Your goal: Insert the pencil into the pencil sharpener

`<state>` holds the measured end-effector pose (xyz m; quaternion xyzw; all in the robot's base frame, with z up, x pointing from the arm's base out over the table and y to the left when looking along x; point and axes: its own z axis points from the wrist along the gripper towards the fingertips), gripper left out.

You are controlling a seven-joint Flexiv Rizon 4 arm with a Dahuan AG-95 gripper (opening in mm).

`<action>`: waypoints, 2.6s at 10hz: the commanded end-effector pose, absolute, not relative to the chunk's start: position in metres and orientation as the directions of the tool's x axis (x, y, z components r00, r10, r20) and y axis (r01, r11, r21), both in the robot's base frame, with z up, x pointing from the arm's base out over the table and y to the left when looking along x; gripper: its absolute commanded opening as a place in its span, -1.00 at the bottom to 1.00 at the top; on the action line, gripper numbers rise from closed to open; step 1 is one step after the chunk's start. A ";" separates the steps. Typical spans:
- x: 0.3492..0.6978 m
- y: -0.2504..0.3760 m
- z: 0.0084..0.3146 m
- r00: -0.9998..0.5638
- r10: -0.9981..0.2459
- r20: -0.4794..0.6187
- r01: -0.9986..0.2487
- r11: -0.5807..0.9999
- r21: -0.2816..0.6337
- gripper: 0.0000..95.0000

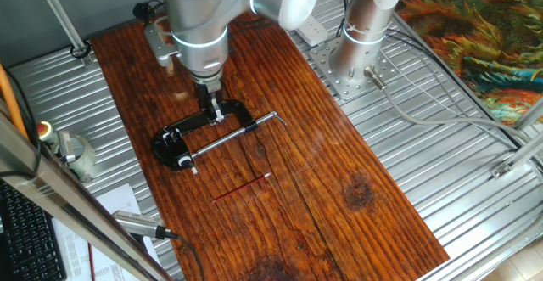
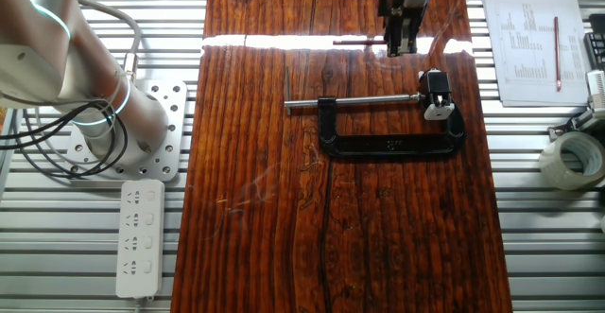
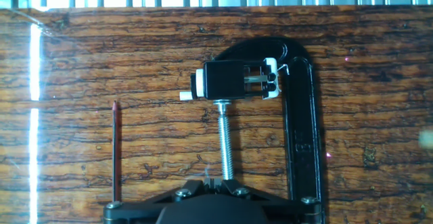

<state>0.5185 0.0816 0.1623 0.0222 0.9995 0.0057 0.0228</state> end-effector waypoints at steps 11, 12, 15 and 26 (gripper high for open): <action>0.519 0.081 0.162 -1.000 0.010 0.001 0.010 1.000 0.021 -1.00; 0.519 0.081 0.162 -1.000 0.010 0.002 0.010 1.000 0.019 -1.00; 0.519 0.081 0.162 -1.000 -0.025 0.001 -0.025 1.000 0.019 -1.00; 0.519 0.081 0.162 -0.999 0.004 0.045 0.004 1.000 0.015 -1.00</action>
